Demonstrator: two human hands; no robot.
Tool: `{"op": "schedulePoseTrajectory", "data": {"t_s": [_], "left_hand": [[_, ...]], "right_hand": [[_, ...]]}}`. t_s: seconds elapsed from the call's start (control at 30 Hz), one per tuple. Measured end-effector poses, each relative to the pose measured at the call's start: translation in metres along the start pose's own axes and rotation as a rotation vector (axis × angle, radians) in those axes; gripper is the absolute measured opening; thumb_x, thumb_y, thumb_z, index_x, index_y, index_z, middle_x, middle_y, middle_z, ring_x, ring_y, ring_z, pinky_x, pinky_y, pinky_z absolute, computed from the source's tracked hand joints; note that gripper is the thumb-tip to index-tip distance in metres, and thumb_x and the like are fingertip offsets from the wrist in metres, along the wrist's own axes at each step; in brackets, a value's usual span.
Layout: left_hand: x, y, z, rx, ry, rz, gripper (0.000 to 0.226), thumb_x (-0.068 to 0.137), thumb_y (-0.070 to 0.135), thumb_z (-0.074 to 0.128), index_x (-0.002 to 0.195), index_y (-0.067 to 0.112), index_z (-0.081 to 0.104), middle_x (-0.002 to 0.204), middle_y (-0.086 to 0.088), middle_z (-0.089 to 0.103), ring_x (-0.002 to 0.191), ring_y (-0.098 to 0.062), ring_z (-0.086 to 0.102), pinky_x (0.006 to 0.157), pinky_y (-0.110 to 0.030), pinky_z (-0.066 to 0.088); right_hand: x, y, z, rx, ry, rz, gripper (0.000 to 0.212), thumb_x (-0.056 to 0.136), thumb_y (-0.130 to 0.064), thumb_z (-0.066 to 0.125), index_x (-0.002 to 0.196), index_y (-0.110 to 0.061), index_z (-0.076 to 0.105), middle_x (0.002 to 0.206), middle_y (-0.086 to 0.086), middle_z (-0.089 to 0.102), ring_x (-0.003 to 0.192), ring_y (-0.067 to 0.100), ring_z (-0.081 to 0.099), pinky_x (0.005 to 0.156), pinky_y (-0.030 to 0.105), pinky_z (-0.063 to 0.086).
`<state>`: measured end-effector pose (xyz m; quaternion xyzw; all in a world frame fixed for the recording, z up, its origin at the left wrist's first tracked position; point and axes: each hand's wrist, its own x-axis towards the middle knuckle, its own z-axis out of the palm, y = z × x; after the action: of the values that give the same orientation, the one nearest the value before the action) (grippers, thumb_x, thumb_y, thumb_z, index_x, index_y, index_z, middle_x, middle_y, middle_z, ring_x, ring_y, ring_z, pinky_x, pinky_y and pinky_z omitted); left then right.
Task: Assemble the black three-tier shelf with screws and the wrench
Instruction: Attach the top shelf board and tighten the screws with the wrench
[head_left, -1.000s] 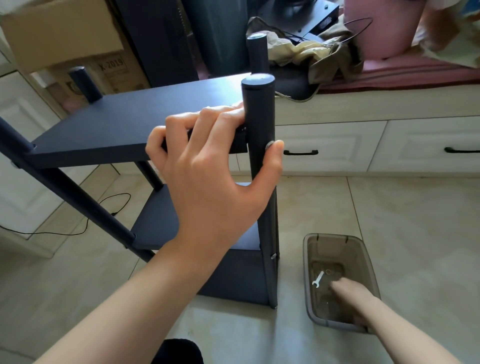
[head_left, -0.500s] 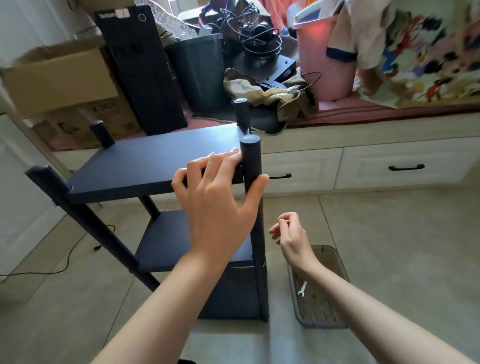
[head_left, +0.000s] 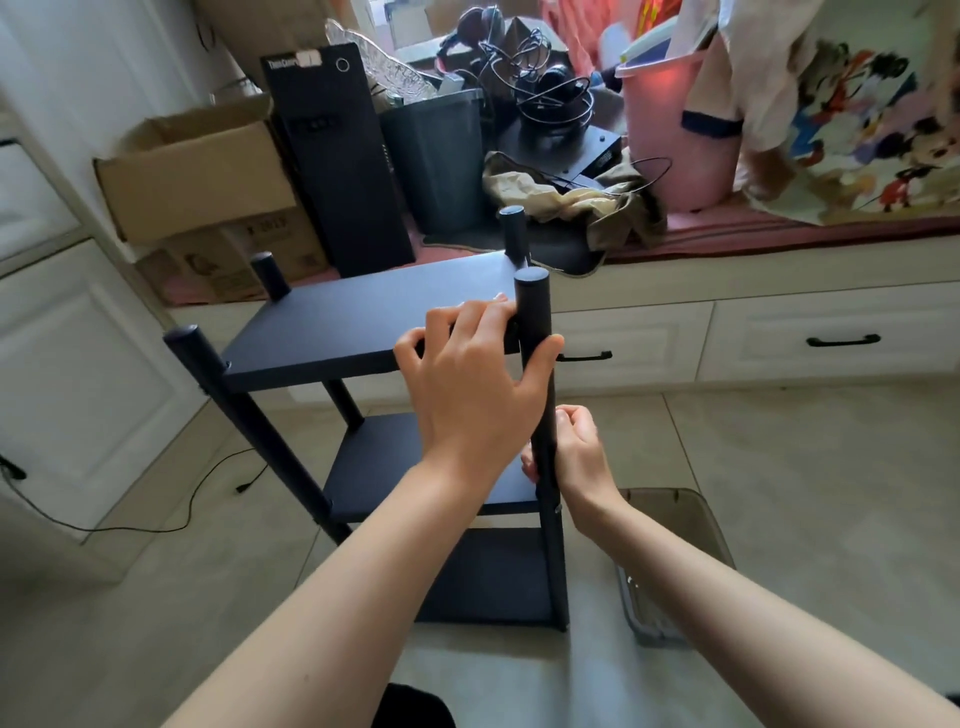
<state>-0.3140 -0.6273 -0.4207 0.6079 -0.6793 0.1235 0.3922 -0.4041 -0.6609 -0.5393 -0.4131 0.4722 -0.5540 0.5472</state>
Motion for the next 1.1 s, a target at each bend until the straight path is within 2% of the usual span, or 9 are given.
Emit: {"op": "schedulePoseTrajectory", "data": {"t_s": [0.23,0.43,0.6,0.73,0.87,0.9,1.0,1.03,1.1], "left_hand": [[0.026,-0.044,-0.03,0.002,0.056,-0.098,0.04,0.093,0.057,0.055,0.11,0.024,0.068,0.111,0.011,0.065,0.113,-0.018,0.051,0.101,-0.042,0.025],[0.035,-0.089,-0.067,-0.035,0.092,-0.216,0.039,0.093,0.054,0.061,0.11,0.021,0.07,0.112,0.011,0.064,0.119,-0.015,0.049,0.118,-0.059,0.017],[0.032,-0.118,-0.097,-0.087,0.171,-0.308,0.035,0.091,0.053,0.065,0.104,0.021,0.068,0.111,0.008,0.066,0.116,-0.02,0.051,0.111,-0.061,0.03],[0.026,-0.142,-0.117,-0.185,0.241,-0.377,0.022,0.09,0.049,0.068,0.092,0.029,0.06,0.096,0.011,0.062,0.105,-0.018,0.052,0.1,-0.049,0.045],[0.004,-0.169,-0.133,-0.216,0.313,-0.476,0.02,0.091,0.048,0.067,0.094,0.028,0.065,0.089,0.017,0.059,0.098,-0.011,0.05,0.083,-0.012,0.04],[-0.004,-0.176,-0.137,-0.232,0.328,-0.499,0.021,0.091,0.048,0.067,0.094,0.028,0.065,0.089,0.017,0.059,0.099,-0.012,0.053,0.084,-0.012,0.041],[-0.026,-0.194,-0.144,-0.328,0.346,-0.57,0.026,0.088,0.052,0.066,0.096,0.027,0.067,0.096,0.007,0.067,0.104,-0.022,0.061,0.093,-0.037,0.051],[-0.033,-0.201,-0.147,-0.357,0.354,-0.591,0.027,0.086,0.053,0.066,0.095,0.028,0.067,0.097,0.005,0.068,0.104,-0.022,0.062,0.094,-0.039,0.052],[-0.05,-0.213,-0.15,-0.416,0.384,-0.619,0.026,0.084,0.054,0.069,0.092,0.03,0.066,0.095,0.007,0.069,0.099,-0.01,0.064,0.088,-0.022,0.052]], "right_hand": [[0.013,-0.02,0.047,-0.058,-0.104,-0.098,0.015,0.107,-0.017,0.029,0.101,-0.009,0.04,0.064,0.013,0.05,0.043,0.016,0.05,0.04,0.027,0.041],[0.019,-0.03,0.091,-0.19,-0.223,-0.155,0.014,0.106,-0.018,0.031,0.099,-0.011,0.04,0.062,0.011,0.054,0.043,0.013,0.052,0.041,0.027,0.043],[0.022,-0.039,0.126,-0.276,-0.335,-0.208,0.013,0.107,-0.019,0.03,0.101,-0.012,0.039,0.064,0.009,0.055,0.043,0.013,0.053,0.045,0.027,0.045],[0.023,-0.044,0.151,-0.3,-0.393,-0.202,0.012,0.107,-0.023,0.033,0.101,-0.016,0.041,0.08,0.01,0.057,0.048,0.009,0.059,0.049,0.026,0.051],[0.019,-0.039,0.176,-0.359,-0.447,-0.238,0.013,0.106,-0.026,0.035,0.097,-0.022,0.043,0.08,0.011,0.06,0.052,0.013,0.062,0.051,0.026,0.052],[0.016,-0.037,0.182,-0.372,-0.451,-0.256,0.013,0.106,-0.026,0.036,0.097,-0.022,0.044,0.078,0.01,0.061,0.052,0.013,0.063,0.05,0.026,0.051],[0.008,-0.028,0.199,-0.383,-0.473,-0.29,0.014,0.106,-0.025,0.038,0.094,-0.025,0.045,0.077,0.008,0.06,0.051,0.01,0.063,0.048,0.023,0.049],[0.005,-0.025,0.204,-0.381,-0.488,-0.291,0.014,0.106,-0.024,0.038,0.094,-0.026,0.045,0.081,0.009,0.06,0.052,0.008,0.063,0.048,0.021,0.049],[-0.001,-0.016,0.21,-0.384,-0.516,-0.304,0.014,0.106,-0.024,0.039,0.094,-0.028,0.045,0.085,0.008,0.058,0.058,0.006,0.065,0.05,0.02,0.051]]}}
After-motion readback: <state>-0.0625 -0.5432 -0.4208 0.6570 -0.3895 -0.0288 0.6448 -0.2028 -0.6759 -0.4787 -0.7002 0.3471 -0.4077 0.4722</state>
